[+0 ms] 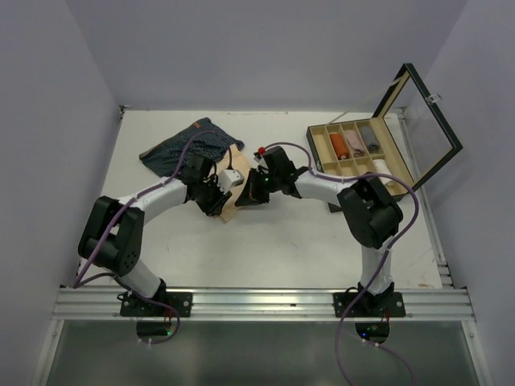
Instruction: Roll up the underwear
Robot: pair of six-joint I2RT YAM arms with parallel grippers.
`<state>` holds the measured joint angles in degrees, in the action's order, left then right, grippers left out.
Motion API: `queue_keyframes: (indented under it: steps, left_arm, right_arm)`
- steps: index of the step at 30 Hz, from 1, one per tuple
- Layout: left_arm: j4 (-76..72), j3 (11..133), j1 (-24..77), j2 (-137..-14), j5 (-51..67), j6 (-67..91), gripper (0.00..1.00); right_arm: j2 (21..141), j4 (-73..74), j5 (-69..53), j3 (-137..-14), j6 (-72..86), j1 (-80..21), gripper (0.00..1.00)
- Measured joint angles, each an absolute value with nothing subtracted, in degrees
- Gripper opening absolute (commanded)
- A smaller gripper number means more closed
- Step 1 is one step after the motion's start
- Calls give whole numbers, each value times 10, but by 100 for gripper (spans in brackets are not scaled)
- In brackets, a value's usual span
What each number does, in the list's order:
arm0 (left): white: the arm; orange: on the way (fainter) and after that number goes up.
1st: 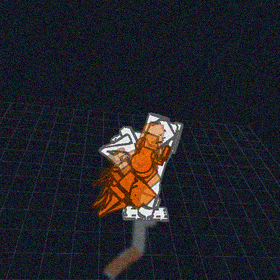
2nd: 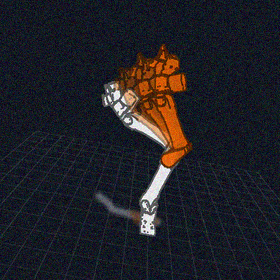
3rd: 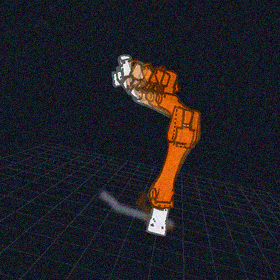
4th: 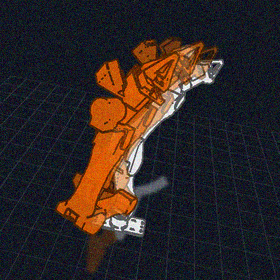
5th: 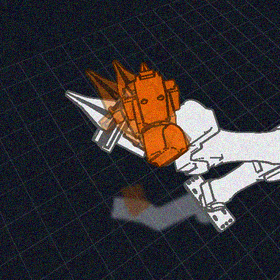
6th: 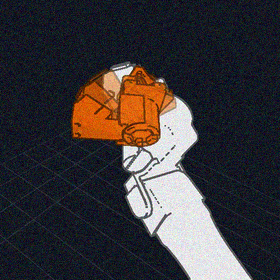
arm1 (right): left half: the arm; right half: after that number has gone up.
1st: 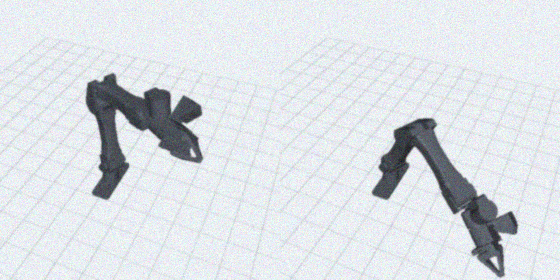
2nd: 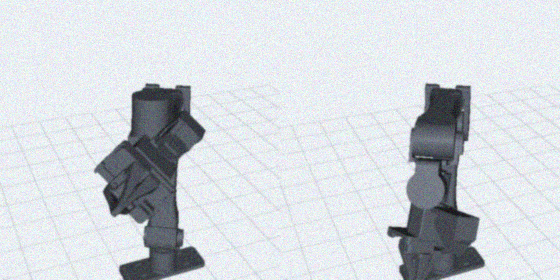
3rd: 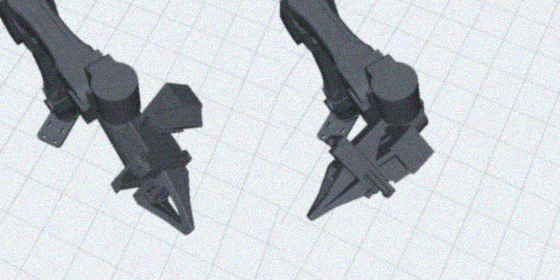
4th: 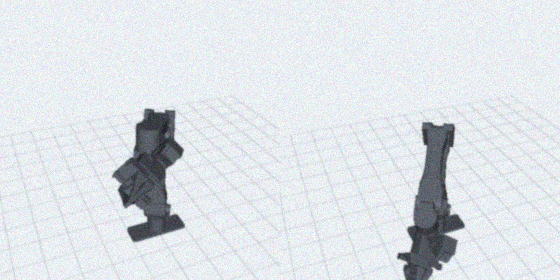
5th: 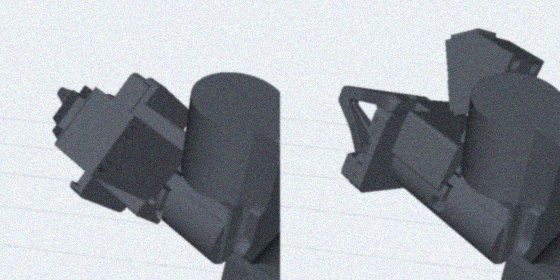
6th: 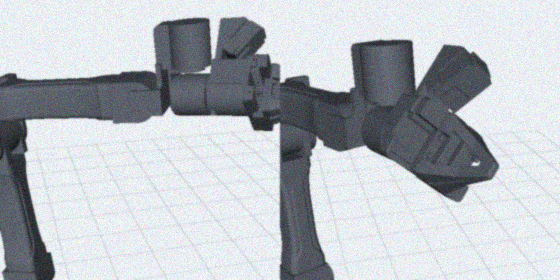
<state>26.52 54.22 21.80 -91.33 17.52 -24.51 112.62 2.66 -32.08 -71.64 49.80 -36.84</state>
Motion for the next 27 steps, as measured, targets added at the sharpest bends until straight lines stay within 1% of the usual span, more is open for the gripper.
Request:
queue_keyframes:
  steps: [5, 8, 13, 17, 19, 21, 22, 27]
  left_arm:
    - [265, 542, 225, -926, 173, -245, 37]
    - [262, 542, 227, -931, 168, -244, 36]
    - [256, 542, 231, -944, 154, -235, 23]
    - [257, 543, 231, -948, 152, -233, 16]
    - [259, 547, 231, -948, 152, -232, 10]
    - [262, 552, 231, -948, 152, -231, 2]
    - [265, 556, 231, -948, 151, -230, 0]
    - [284, 587, 231, -947, 152, -230, 0]
  right_arm:
    - [1126, 23, -320, -713, 529, -376, 0]
    - [1132, 21, -318, -708, 542, -377, 0]
    - [1160, 20, -309, -707, 554, -380, 0]
    - [1190, 21, -306, -707, 557, -382, 0]
    - [1203, 20, -310, -707, 562, -382, 0]
    - [1205, 18, -312, -707, 563, -382, 0]
    - [1205, 18, -312, -707, 564, -382, 0]
    - [1205, 17, -312, -707, 564, -382, 0]
